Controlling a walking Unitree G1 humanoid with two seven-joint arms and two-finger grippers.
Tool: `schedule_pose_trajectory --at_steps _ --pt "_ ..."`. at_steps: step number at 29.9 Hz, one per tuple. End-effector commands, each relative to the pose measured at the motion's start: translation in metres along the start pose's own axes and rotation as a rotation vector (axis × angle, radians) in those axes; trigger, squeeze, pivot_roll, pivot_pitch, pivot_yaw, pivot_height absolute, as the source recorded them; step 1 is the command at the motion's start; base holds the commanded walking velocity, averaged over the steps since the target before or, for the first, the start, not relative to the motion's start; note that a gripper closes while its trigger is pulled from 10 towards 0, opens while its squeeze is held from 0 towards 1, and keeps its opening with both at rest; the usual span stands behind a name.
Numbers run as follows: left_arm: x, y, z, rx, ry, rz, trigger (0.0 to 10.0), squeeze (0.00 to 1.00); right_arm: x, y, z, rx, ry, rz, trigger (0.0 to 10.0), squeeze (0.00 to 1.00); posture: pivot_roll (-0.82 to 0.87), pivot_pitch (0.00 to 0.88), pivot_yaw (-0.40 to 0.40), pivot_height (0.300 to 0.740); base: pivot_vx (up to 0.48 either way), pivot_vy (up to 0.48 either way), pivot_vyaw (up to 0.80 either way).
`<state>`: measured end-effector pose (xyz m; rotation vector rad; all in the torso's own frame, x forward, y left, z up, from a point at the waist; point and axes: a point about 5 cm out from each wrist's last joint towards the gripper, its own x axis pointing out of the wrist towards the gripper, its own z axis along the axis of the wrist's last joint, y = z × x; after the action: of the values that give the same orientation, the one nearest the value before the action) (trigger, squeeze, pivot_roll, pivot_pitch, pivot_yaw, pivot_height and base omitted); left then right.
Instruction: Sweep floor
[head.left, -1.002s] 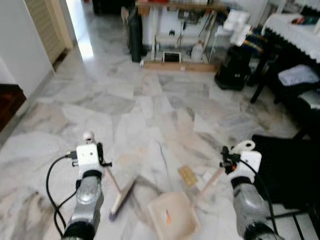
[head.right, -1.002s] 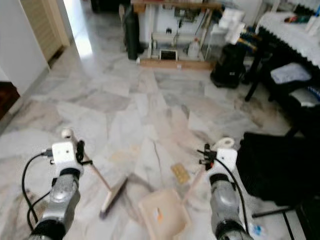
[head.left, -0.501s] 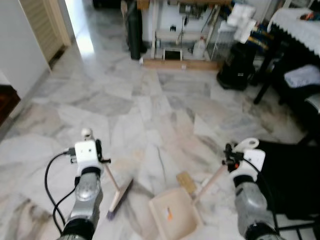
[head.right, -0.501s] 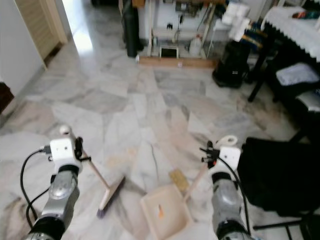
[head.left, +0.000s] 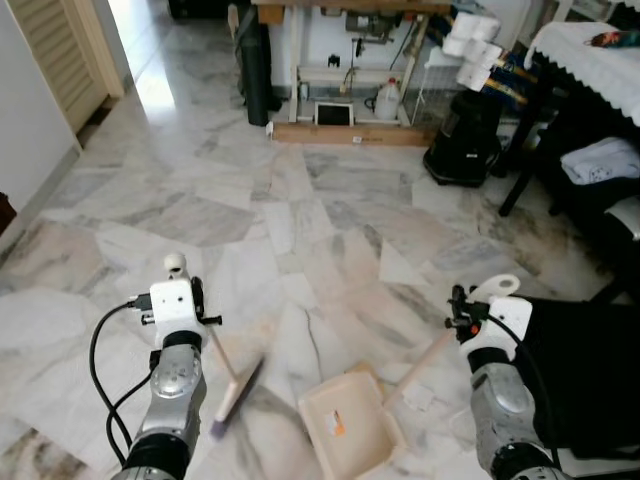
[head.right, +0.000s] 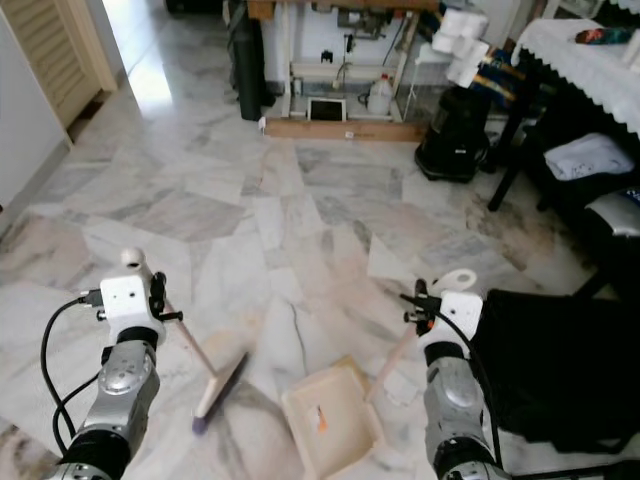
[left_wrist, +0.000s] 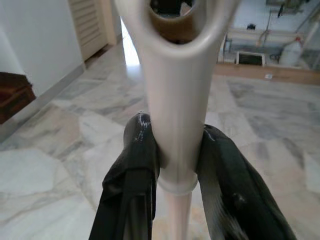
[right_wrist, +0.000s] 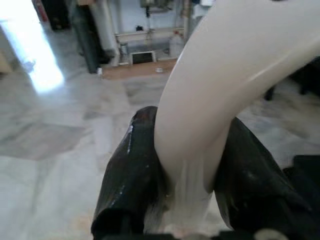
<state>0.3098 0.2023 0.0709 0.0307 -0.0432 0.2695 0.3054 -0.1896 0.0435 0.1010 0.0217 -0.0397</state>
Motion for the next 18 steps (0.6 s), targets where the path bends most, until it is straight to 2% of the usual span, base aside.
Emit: schedule_pose_trajectory --at_steps 1,18 --pt "0.0045 -0.0035 0.0109 0.007 -0.054 -0.01 10.0 0.0 0.0023 -0.0044 0.0067 0.02 -0.037 -0.021 10.0 0.0 -0.02 0.052 -0.012 0.74 0.337 0.0 0.0" --pt "0.0054 -0.0028 0.0129 0.005 -0.063 -0.002 10.0 0.0 0.0032 -0.0015 0.0097 0.026 -0.056 -0.011 10.0 0.0 -0.02 0.047 -0.013 0.74 0.341 0.0 0.0"
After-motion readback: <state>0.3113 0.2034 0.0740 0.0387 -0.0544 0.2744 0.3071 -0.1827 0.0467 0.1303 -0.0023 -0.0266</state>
